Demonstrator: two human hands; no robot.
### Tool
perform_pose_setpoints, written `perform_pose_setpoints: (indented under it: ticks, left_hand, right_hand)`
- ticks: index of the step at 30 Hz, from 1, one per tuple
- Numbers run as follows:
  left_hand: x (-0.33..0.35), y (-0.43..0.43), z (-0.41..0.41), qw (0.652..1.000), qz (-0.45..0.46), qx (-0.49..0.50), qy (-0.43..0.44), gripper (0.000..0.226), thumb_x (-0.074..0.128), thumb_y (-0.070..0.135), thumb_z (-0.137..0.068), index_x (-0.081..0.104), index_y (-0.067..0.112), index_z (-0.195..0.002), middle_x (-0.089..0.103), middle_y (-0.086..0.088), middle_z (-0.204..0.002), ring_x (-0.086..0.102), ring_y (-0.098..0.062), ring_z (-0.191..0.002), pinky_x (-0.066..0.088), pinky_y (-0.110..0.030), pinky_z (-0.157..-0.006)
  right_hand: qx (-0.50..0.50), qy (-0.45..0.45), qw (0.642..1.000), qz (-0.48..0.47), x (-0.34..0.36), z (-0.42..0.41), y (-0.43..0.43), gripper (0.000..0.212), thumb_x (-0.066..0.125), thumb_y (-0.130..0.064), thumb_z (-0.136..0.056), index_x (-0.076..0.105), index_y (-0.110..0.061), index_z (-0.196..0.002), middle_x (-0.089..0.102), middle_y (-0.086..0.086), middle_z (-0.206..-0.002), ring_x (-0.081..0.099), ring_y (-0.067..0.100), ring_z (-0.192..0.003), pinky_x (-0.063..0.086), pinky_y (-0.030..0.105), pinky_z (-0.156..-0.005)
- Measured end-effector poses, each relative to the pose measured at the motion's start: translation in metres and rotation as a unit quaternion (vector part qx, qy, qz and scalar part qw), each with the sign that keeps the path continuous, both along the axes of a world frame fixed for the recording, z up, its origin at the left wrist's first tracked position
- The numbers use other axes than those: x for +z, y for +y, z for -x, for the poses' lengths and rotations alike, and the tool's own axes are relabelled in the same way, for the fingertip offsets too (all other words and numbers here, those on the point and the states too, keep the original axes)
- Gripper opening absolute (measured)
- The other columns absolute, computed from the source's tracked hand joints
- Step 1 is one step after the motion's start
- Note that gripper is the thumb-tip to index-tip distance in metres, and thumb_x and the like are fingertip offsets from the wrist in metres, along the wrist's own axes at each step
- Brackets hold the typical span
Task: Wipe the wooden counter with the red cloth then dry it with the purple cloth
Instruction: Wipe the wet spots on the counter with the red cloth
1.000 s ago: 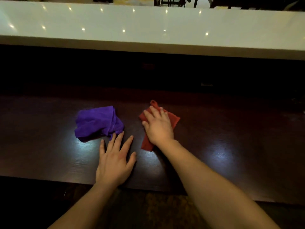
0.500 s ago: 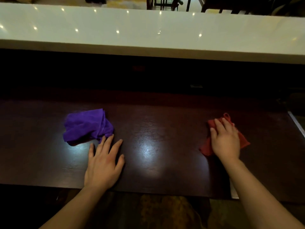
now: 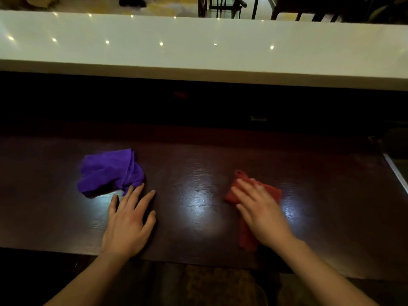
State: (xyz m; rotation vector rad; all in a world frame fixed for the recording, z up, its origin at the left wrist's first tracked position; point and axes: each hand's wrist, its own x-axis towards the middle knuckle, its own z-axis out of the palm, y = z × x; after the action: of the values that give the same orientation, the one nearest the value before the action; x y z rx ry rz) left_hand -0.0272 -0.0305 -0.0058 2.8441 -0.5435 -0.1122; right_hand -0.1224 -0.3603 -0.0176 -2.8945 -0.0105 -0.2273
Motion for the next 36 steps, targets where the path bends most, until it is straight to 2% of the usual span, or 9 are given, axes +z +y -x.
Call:
perform_pose_setpoints:
  ticks: [4,6,11,15,22,26,31,33,36]
  left_hand:
    - [0.000,-0.001,0.000,1.000,0.004,0.002,-0.005,0.065,0.028,0.051,-0.086,0.045,0.028,-0.145,0.033,-0.006,-0.159,0.019,-0.023,-0.150,0.004,-0.050,-0.121]
    - [0.000,-0.002,0.000,1.000,0.002,0.001,-0.007,0.064,0.029,0.050,-0.086,0.046,0.028,-0.144,0.034,-0.007,-0.158,0.021,-0.025,-0.149,0.006,-0.052,-0.121]
    - [-0.007,0.004,-0.005,1.000,-0.002,-0.004,0.002,0.061,0.037,0.047,-0.086,0.049,0.027,-0.142,0.038,-0.009,-0.156,0.026,-0.028,-0.147,0.012,-0.057,-0.119]
    - [-0.008,0.008,-0.007,1.000,0.003,-0.021,0.011,0.060,0.045,0.045,-0.081,0.054,0.023,-0.136,0.045,-0.013,-0.150,0.034,-0.032,-0.144,0.024,-0.065,-0.113]
    - [0.005,0.033,-0.015,0.991,0.086,-0.079,0.060,0.051,0.044,0.044,-0.083,0.058,0.028,-0.130,0.039,-0.003,-0.155,0.025,-0.020,-0.148,0.000,-0.049,-0.121]
    - [0.006,0.085,-0.038,0.989,0.050,-0.137,0.008,0.041,0.055,0.034,-0.081,0.064,0.028,-0.120,0.055,-0.001,-0.142,0.045,-0.020,-0.136,0.018,-0.052,-0.116]
    - [-0.002,0.135,-0.063,0.991,-0.002,-0.131,-0.009,0.042,0.051,0.043,-0.085,0.061,0.037,-0.126,0.054,-0.003,-0.141,0.047,-0.022,-0.132,0.027,-0.059,-0.113]
    - [-0.007,0.134,-0.065,0.991,-0.001,-0.131,-0.011,0.042,0.052,0.045,-0.086,0.058,0.040,-0.126,0.052,-0.003,-0.142,0.044,-0.022,-0.132,0.023,-0.057,-0.113]
    - [-0.012,0.134,-0.066,0.993,0.013,-0.118,-0.015,0.042,0.054,0.047,-0.085,0.056,0.041,-0.127,0.051,-0.004,-0.142,0.043,-0.023,-0.133,0.022,-0.055,-0.113]
  right_hand:
    - [-0.218,-0.005,0.974,-0.058,0.002,-0.020,-0.022,0.043,0.060,-0.020,-0.092,0.055,-0.013,-0.134,0.046,0.012,-0.147,0.036,0.043,-0.136,0.027,0.051,-0.116]
    - [-0.251,-0.010,0.966,-0.059,0.003,-0.047,0.003,0.044,0.057,-0.022,-0.093,0.053,-0.012,-0.135,0.044,0.013,-0.148,0.032,0.045,-0.137,0.025,0.052,-0.116]
    - [-0.150,0.013,0.987,-0.062,0.005,-0.107,0.093,0.049,0.047,-0.032,-0.096,0.042,-0.021,-0.143,0.034,0.005,-0.155,0.021,0.037,-0.144,0.018,0.048,-0.119]
    - [-0.029,0.026,0.998,-0.055,0.007,-0.103,0.151,0.049,0.052,-0.031,-0.093,0.045,-0.022,-0.141,0.037,0.003,-0.154,0.023,0.034,-0.145,0.020,0.047,-0.119]
    - [0.025,0.012,0.999,-0.033,0.014,-0.052,0.180,0.053,0.070,-0.022,-0.083,0.054,-0.023,-0.133,0.045,0.000,-0.148,0.038,0.029,-0.138,0.027,0.042,-0.115]
    - [0.032,-0.004,0.998,-0.057,0.009,-0.052,0.202,0.049,0.065,-0.024,-0.086,0.053,-0.024,-0.134,0.041,-0.003,-0.151,0.034,0.024,-0.140,0.028,0.041,-0.117]
    - [0.157,-0.010,0.987,-0.022,0.000,-0.086,0.217,0.039,0.056,-0.034,-0.090,0.055,-0.031,-0.129,0.052,-0.006,-0.142,0.049,0.025,-0.128,0.044,0.039,-0.104]
    - [0.128,-0.016,0.992,-0.004,0.001,-0.111,0.195,0.039,0.059,-0.034,-0.089,0.057,-0.031,-0.128,0.054,-0.005,-0.139,0.053,0.026,-0.123,0.045,0.039,-0.101]
    - [-0.024,-0.032,0.998,-0.039,0.007,-0.153,0.160,0.039,0.070,-0.020,-0.083,0.065,-0.020,-0.122,0.059,0.002,-0.134,0.055,0.033,-0.115,0.044,0.042,-0.101]
